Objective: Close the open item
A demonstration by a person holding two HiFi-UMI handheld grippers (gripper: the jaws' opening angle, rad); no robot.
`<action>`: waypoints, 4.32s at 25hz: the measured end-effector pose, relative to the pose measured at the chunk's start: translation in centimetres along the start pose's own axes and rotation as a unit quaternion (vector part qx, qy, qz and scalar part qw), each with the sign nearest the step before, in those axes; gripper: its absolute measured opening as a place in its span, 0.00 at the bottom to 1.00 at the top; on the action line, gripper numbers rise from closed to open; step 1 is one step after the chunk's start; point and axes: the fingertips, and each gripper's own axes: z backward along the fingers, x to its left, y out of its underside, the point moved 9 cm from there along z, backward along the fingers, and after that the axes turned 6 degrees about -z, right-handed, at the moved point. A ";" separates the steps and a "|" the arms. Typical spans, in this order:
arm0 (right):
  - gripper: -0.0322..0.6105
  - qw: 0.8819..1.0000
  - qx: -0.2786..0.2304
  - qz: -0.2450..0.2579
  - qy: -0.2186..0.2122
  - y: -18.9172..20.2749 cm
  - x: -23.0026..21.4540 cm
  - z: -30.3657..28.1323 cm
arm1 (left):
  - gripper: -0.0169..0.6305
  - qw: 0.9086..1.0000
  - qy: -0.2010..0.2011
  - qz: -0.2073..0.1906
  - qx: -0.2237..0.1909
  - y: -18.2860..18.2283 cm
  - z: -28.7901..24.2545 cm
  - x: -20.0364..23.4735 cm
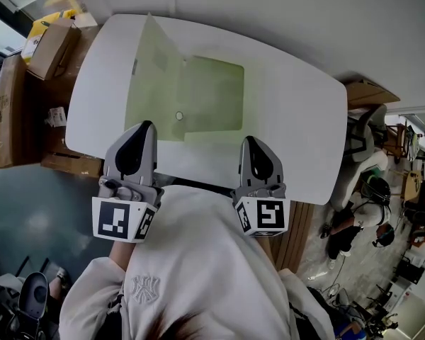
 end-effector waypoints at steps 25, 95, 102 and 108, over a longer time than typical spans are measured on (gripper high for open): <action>0.06 0.997 0.000 0.020 -0.079 -1.5 -0.4 -2.7 | 0.22 0.986 -0.126 0.038 0.106 7.2 3.9 3.8; 0.06 0.999 -0.006 -0.025 0.034 0.6 -10.0 4.5 | 0.04 0.987 -0.022 -0.051 0.152 6.6 -5.0 -7.3; 0.06 0.999 -0.008 -0.028 0.030 0.9 -11.4 5.0 | 0.04 0.985 -0.017 -0.069 0.155 7.1 -5.7 -9.2; 0.06 0.999 -0.009 -0.030 0.022 1.3 -11.9 4.9 | 0.05 0.983 -0.001 -0.086 0.163 7.7 -6.2 -10.7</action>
